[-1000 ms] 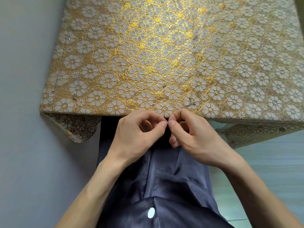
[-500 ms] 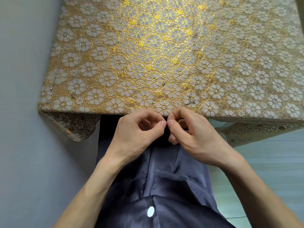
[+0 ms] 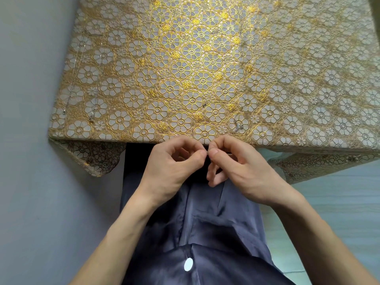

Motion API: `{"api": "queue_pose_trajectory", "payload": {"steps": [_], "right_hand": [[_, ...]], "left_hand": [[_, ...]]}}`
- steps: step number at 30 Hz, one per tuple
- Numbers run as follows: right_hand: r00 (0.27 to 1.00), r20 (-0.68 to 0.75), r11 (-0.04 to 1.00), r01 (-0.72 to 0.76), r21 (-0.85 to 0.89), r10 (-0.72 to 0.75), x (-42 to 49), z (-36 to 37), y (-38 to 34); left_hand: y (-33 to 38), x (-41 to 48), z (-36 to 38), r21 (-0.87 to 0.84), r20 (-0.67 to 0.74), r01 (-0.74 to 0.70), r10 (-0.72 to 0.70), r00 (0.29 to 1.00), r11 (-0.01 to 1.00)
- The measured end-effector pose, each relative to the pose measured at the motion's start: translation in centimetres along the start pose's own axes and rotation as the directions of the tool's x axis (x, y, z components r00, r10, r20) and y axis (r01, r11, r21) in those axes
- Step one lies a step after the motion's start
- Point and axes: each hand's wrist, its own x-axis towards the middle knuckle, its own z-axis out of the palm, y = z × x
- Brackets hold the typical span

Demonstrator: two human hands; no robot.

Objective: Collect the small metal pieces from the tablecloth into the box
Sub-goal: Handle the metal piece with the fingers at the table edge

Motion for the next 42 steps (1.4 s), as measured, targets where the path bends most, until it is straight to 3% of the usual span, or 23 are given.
{"api": "queue_pose_trajectory", "payload": {"steps": [4, 8, 14, 17, 26, 34, 37, 42], "right_hand": [[0.997, -0.072, 1.000, 0.028, -0.008, -0.028, -0.1, 0.3, 0.3], [0.971, -0.147, 0.957, 0.150, -0.250, -0.191, -0.4, -0.3, 0.3], [0.904, -0.019, 0.714, 0.324, -0.621, -0.426, -0.4, -0.9, 0.3], [0.899, 0.052, 0.647, 0.352, -0.677, -0.435, -0.4, -1.2, 0.6], [0.875, 0.062, 0.613, 0.385, -0.690, -0.479, -0.4, -1.2, 0.9], [0.906, 0.128, 0.499, 0.335, -0.799, -0.403, -0.7, -0.4, 0.7], [0.919, 0.127, 0.552, 0.331, -0.766, -0.374, -0.7, -0.3, 0.7], [0.962, 0.089, 0.806, 0.266, -0.528, -0.259, -0.7, -0.7, 0.5]], "left_hand": [[0.0, 0.0, 0.0, 0.039, 0.011, 0.012, -0.013, 1.000, 0.999], [0.1, -0.1, -0.2, 0.172, -0.009, 0.012, -0.010, 1.000, 0.985], [0.3, -0.2, 0.0, 0.239, 0.002, -0.003, 0.002, 1.000, 0.971], [0.4, -0.2, -0.2, 0.261, 0.018, -0.001, -0.004, 1.000, 0.965], [0.6, 0.2, -0.4, 0.301, 0.049, -0.010, -0.006, 0.999, 0.953], [0.8, 0.1, -0.5, 0.340, 0.085, -0.020, -0.009, 0.996, 0.940], [0.8, 0.3, -0.7, 0.314, 0.113, -0.023, -0.013, 0.994, 0.949], [0.8, 0.3, -0.8, 0.281, 0.122, -0.047, 0.013, 0.992, 0.959]]}}
